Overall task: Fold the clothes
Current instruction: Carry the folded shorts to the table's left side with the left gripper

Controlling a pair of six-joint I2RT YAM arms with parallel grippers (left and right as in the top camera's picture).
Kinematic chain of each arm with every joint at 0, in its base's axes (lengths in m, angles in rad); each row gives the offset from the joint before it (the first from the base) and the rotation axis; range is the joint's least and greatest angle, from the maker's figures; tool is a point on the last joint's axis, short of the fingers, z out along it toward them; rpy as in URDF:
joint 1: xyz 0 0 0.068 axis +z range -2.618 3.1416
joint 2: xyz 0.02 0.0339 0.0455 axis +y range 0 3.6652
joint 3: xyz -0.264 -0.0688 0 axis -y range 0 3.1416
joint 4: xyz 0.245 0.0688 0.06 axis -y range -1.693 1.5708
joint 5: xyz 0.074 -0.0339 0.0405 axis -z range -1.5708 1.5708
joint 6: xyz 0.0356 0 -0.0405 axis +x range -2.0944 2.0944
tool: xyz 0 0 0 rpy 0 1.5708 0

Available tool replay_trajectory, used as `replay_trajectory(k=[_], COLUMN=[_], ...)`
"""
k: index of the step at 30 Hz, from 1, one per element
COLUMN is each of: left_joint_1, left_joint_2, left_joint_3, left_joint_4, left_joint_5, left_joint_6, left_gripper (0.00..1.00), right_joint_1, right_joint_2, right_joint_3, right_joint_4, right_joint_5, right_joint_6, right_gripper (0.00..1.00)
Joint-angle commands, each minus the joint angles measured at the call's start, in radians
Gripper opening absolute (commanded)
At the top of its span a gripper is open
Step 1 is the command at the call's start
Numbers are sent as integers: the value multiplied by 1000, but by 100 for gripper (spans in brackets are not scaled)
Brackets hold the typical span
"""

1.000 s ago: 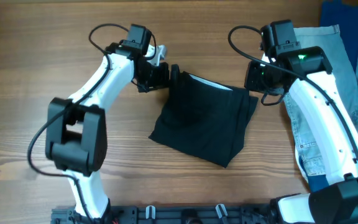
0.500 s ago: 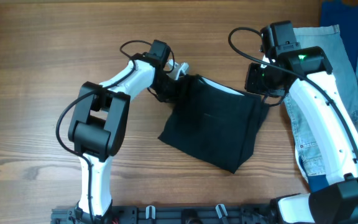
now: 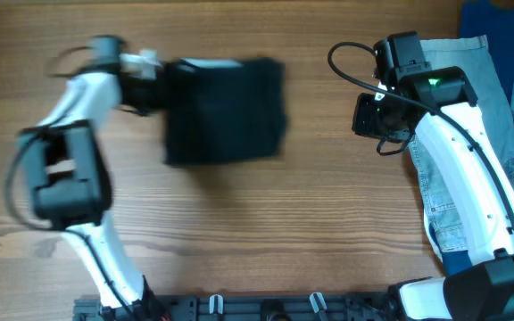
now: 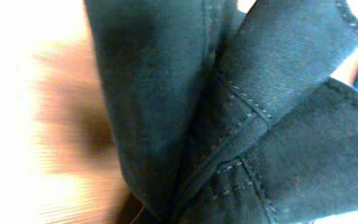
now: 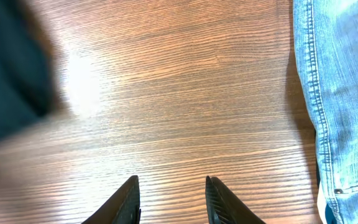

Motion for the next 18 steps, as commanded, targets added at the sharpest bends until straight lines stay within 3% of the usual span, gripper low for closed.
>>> replay_trajectory(k=[1, 9, 15, 18], left_joint_1=[235, 500, 544, 544], left_joint_2=[-68, -67, -67, -67], left_joint_3=[27, 26, 26, 26], left_joint_4=[57, 52, 24, -95], left_joint_5=[-24, -129, -154, -299], left_joint_6=[-105, -106, -107, -217], left_gripper=[4, 4, 4, 4], right_joint_1=[3, 3, 3, 3], right_joint_2=[-4, -4, -4, -4], right_joint_3=[14, 14, 14, 14], right_joint_4=[-2, -2, -2, -5], right_joint_5=[-5, -5, -6, -5], right_joint_6=[-3, -1, 0, 0], right_gripper=[34, 35, 35, 35])
